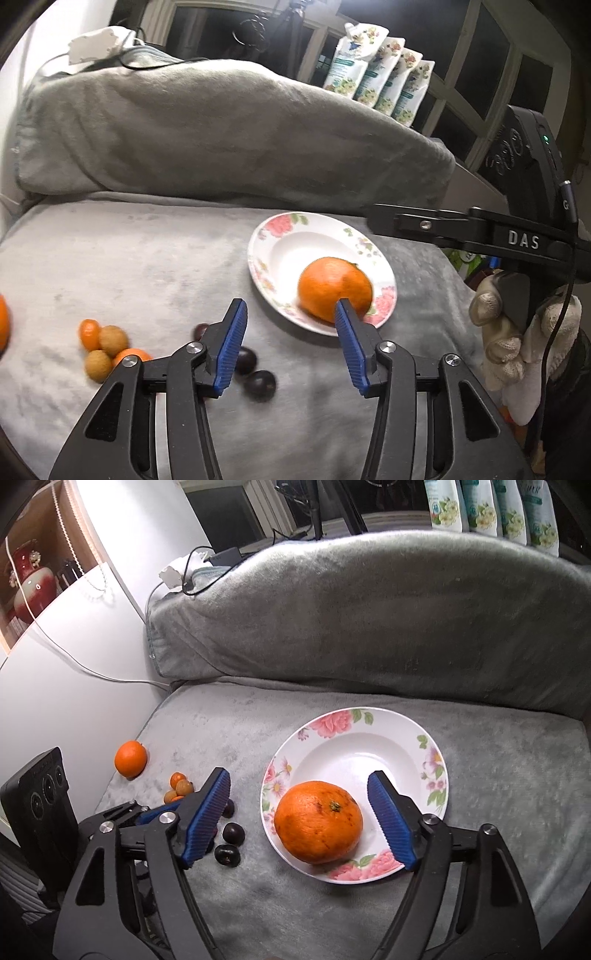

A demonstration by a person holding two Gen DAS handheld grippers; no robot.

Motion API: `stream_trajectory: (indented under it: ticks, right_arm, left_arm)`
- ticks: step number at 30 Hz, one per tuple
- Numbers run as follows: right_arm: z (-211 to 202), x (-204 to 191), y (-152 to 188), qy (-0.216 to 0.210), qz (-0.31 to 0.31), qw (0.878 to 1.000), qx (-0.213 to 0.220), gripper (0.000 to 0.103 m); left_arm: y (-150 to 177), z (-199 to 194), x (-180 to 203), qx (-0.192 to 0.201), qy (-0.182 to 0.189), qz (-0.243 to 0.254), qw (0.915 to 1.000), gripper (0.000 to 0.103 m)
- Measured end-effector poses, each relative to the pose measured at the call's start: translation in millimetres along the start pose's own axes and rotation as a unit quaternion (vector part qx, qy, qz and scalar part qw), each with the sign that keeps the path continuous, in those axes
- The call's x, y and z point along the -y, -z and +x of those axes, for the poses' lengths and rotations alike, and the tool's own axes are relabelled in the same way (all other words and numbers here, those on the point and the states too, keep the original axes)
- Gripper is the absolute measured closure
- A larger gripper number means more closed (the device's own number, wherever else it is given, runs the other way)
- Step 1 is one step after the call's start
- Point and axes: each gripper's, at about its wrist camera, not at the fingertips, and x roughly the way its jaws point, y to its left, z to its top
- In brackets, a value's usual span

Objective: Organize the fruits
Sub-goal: 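Open the right tool and withdraw it from the plate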

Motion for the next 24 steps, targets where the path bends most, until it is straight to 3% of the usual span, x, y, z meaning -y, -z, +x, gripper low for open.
stream_trajectory:
  ticks: [3, 17, 24]
  right_arm:
    - [-3, -4, 2, 0.004, -0.012, 1.0, 0.01, 0.021]
    - [0, -40, 13, 0.011, -0.091, 0.996, 0.023, 0.021]
    - [6, -60, 33, 0.01, -0.127, 0.992, 0.017, 0.021]
  left_arm:
    - [2, -9, -11, 0.007, -0.019, -0.001, 0.9998, 0.046]
    - [17, -62, -84, 0.039, -0.12, -0.043, 0.9911, 0.044]
    - [28, -74, -111, 0.04, -0.145, -0.068, 0.9864, 0.044]
